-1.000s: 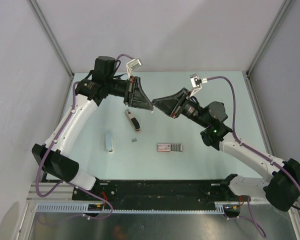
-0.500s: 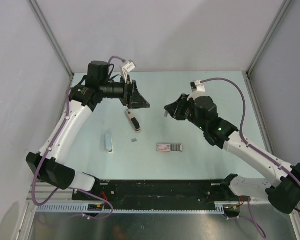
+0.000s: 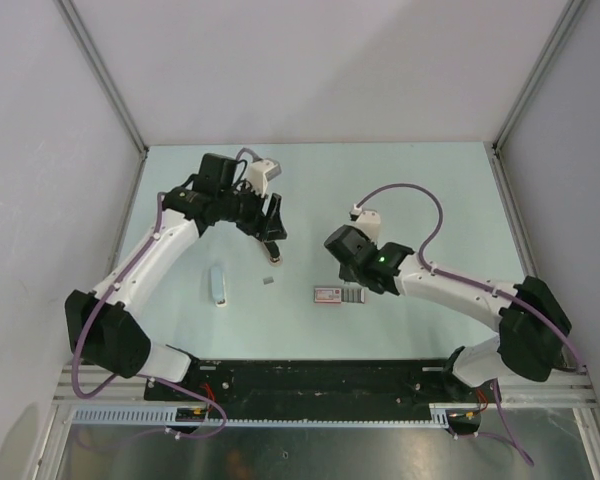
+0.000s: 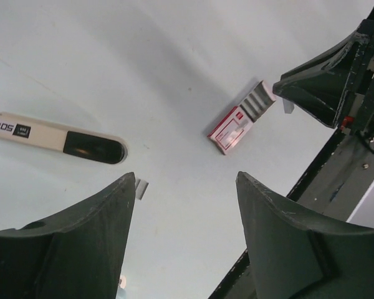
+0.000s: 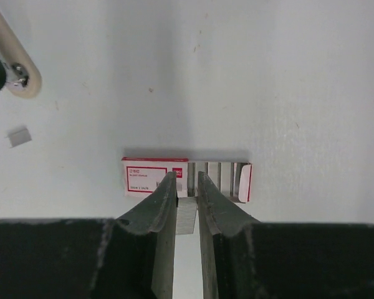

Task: Unload the staples from the stapler

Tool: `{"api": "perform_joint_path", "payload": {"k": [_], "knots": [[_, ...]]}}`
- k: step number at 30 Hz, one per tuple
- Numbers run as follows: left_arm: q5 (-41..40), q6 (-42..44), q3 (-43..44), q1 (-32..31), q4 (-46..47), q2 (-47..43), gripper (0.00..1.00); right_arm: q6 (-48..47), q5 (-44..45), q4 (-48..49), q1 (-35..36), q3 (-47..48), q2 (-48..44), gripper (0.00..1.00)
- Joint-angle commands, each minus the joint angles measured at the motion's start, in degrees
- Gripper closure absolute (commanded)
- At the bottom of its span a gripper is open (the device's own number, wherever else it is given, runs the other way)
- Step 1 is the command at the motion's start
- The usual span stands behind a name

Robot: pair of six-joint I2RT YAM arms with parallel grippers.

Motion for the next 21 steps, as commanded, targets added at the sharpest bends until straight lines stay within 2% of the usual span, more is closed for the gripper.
{"api": "perform_joint_path", "payload": {"k": [1,10,21], "knots": [[-2.47,4.64,-1.83,-0.59,0.65,-1.83,0.30,7.06,5.41,-2.51,1.56,1.86,2.97,1.00],[-3.51,5.51,-4.51,-0.78,0.68,-2.47,0.31,11.19,7.86,-2.14,3.18,1.90,8.95,1.00],[-2.77,5.61,-5.44,-1.28,0.71,-3.03,0.31,11.03,9.90,-1.48,3.97,1.94,13.51,1.00]]}}
